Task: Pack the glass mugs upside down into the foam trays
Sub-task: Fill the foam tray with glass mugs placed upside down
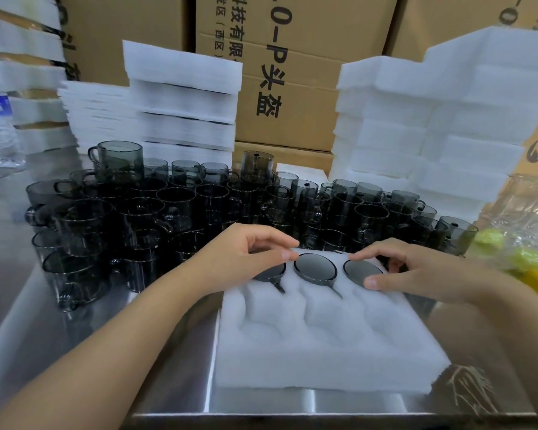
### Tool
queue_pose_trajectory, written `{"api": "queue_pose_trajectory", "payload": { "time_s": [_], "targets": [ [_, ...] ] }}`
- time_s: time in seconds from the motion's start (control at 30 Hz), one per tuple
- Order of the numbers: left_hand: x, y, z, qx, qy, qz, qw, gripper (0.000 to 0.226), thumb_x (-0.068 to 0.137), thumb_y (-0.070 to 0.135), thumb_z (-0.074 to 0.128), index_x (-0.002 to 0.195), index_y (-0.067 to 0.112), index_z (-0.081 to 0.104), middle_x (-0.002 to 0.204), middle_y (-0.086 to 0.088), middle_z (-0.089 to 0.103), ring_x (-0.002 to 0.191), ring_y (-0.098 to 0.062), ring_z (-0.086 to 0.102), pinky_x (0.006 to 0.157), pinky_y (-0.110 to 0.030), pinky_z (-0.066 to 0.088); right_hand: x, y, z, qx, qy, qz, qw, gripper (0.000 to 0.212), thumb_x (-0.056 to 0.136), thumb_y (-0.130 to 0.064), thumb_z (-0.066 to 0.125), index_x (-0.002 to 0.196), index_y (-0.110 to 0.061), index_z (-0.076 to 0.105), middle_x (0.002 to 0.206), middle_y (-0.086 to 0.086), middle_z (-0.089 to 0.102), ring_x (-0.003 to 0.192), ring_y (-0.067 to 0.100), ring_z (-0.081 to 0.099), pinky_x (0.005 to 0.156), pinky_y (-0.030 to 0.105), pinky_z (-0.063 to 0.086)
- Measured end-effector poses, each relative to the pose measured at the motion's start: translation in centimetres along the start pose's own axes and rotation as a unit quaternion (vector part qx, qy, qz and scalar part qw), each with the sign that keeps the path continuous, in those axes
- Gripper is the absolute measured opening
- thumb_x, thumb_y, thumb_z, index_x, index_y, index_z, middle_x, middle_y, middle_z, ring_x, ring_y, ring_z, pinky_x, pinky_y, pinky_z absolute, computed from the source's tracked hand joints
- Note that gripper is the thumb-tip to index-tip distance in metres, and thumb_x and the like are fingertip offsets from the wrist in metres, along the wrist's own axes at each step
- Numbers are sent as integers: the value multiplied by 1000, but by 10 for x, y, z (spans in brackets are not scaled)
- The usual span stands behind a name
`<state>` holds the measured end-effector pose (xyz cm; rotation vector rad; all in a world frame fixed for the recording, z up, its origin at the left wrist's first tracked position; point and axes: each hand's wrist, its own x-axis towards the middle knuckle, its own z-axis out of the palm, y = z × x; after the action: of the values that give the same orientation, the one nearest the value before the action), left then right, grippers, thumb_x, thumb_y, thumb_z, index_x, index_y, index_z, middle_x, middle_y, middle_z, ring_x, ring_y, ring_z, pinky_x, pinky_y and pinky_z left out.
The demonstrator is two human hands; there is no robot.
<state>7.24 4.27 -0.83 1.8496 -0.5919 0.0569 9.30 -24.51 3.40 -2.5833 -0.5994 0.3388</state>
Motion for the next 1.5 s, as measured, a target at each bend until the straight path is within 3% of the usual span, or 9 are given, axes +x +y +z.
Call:
{"api": "queue_pose_trajectory", "payload": {
  "time_s": [0.13, 0.27, 0.37, 0.47, 0.57, 0.83, 1.03, 1.23, 1.5],
  "targets": [
    [1, 0, 1, 10, 6, -2, 1000, 15, 89, 24, 65, 97, 36, 69, 96, 14, 74, 98, 0, 66, 91, -21, 50, 7, -29, -10, -56, 42, -42, 997, 42, 67, -59, 71, 104, -65, 52, 98, -38, 54, 67, -5, 53, 64, 11, 43],
    [1, 1, 2, 0, 21, 0, 1000, 13, 88, 21, 66, 95, 31, 70, 96, 7, 75, 96, -4, 67, 90, -19, 50, 52, -66, -12, -49, 185, -95, 977, 35, 71, -60, 63, 104, -55, 55, 103, -26, 60, 66, -5, 54, 63, 13, 39],
    [-1, 1, 4, 1, 25, -2, 1000, 14, 88, 20, 65, 93, 31, 70, 96, 7, 75, 95, -3, 67, 89, -17, 50, 99, -90, -13, -63, 249, -120, 959, 47, 87, -40, 62, 131, -37, 47, 128, -7, 51, 86, -4, 52, 81, 19, 37],
    [-2, 0, 4, 4, 33, -3, 999, 15, 89, 16, 64, 95, 28, 71, 96, 6, 75, 93, -5, 67, 88, -17, 50, 134, -110, -11, -69, 208, -93, 971, 64, 92, -36, 57, 147, -34, 23, 148, 9, 28, 125, 24, 43, 101, 33, 32],
    [-2, -1, 4, 4, 36, -2, 999, 16, 90, 13, 62, 96, 23, 72, 95, 5, 75, 94, -6, 67, 87, -16, 50, 156, -120, -9, -82, 192, -66, 976, 68, 94, -40, 52, 149, -36, 13, 153, 9, 15, 135, 33, 28, 107, 40, 27],
    [-1, -1, 5, 7, 40, 3, 999, 18, 90, 7, 61, 95, 20, 73, 94, 6, 74, 94, -5, 67, 88, -18, 50, 175, -120, -5, -111, 262, -70, 956, 24, 93, -25, 58, 116, -18, 56, 137, 8, 35, 123, 28, 41, 100, 39, 41],
    [0, -2, 5, 5, 41, 10, 999, 19, 89, 5, 61, 95, 18, 73, 93, 5, 75, 93, -6, 68, 86, -16, 50, 163, -119, 3, -127, 329, -116, 929, 17, 94, -21, 55, 108, -12, 54, 132, 6, 39, 109, 27, 50, 93, 38, 44],
    [1, -3, 5, -15, 37, 6, 999, 24, 90, 4, 59, 96, 25, 68, 92, 7, 75, 94, -1, 67, 88, -16, 49, 121, -120, 7, -67, 404, -183, 894, 12, 94, -17, 55, 103, -10, 52, 133, 3, 38, 91, 12, 48, 72, 17, 30],
    [5, -3, 2, -41, 83, 7, 996, 52, 88, 15, 65, 131, 34, 42, 105, 10, 72, 102, -2, 65, 93, -22, 49, 72, -97, 43, 59, 475, -216, 851, 7, 91, -9, 56, 94, -10, 50, 121, -1, 39, 112, 13, 47, 93, 30, 42]
  ]
}}
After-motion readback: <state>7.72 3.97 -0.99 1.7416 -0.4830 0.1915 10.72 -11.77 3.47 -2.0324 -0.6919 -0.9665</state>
